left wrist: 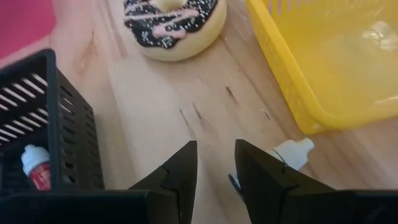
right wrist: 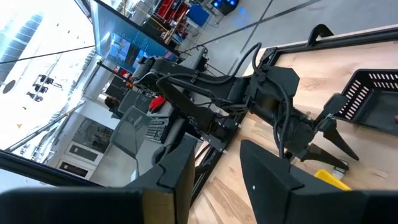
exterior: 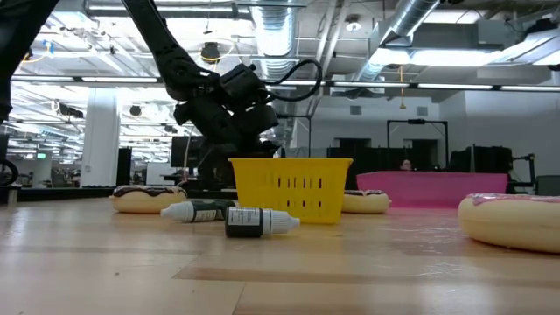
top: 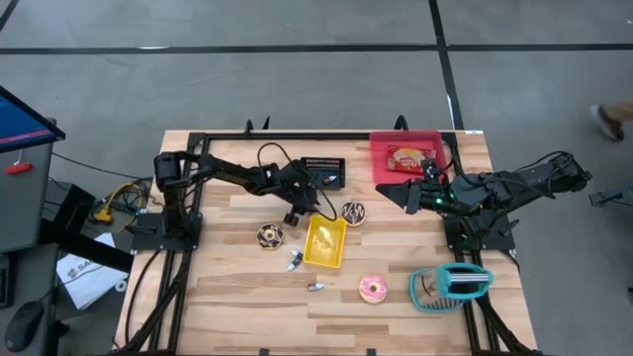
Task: Pick & Place Food Item
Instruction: Put the top green food coloring bottle into the black bin
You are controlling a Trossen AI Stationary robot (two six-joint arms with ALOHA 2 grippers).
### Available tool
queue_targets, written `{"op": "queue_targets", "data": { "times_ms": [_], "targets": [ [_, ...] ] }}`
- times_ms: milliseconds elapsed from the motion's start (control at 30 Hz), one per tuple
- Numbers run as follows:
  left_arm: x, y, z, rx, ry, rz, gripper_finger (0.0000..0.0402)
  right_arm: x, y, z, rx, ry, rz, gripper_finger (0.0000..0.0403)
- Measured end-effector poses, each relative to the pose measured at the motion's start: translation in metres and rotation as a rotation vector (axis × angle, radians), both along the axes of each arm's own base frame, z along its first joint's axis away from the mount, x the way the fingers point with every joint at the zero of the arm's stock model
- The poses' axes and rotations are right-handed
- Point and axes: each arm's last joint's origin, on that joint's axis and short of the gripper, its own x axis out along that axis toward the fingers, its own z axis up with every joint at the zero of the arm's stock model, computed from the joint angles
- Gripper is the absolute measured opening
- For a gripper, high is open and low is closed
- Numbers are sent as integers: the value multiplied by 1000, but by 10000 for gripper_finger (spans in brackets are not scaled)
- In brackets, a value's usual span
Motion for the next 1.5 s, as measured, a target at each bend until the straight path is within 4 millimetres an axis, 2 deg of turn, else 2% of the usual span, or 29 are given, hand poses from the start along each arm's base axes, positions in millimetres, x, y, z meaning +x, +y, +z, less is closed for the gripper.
{"op": "queue_targets", "data": {
  "times_ms": [167,300,400,600,767,933,1167,1367,1500],
  "targets": [
    [-8,-2,7,-3,58,32,106,2,1,-1,-4,5,0,122],
    [-11,-2,25,10,21,38,106,4,1,-3,-8,16,1,122],
    [-17,-3,30,3,53,42,106,7,4,-5,-13,28,7,122],
    [-27,-6,54,-8,57,67,106,15,9,-8,-13,30,19,122],
    [-42,-12,65,-90,143,150,114,19,14,-9,-15,22,29,122],
    [-44,-19,71,-66,162,319,135,23,19,-12,-28,18,9,122],
    [-46,-24,70,-199,183,687,157,28,21,-13,-37,13,-13,122],
    [-48,-32,65,-310,230,855,159,28,20,-11,-38,-5,-22,122],
    [-44,-40,55,-342,271,891,159,28,18,-10,-43,-9,-31,122]
  ]
}}
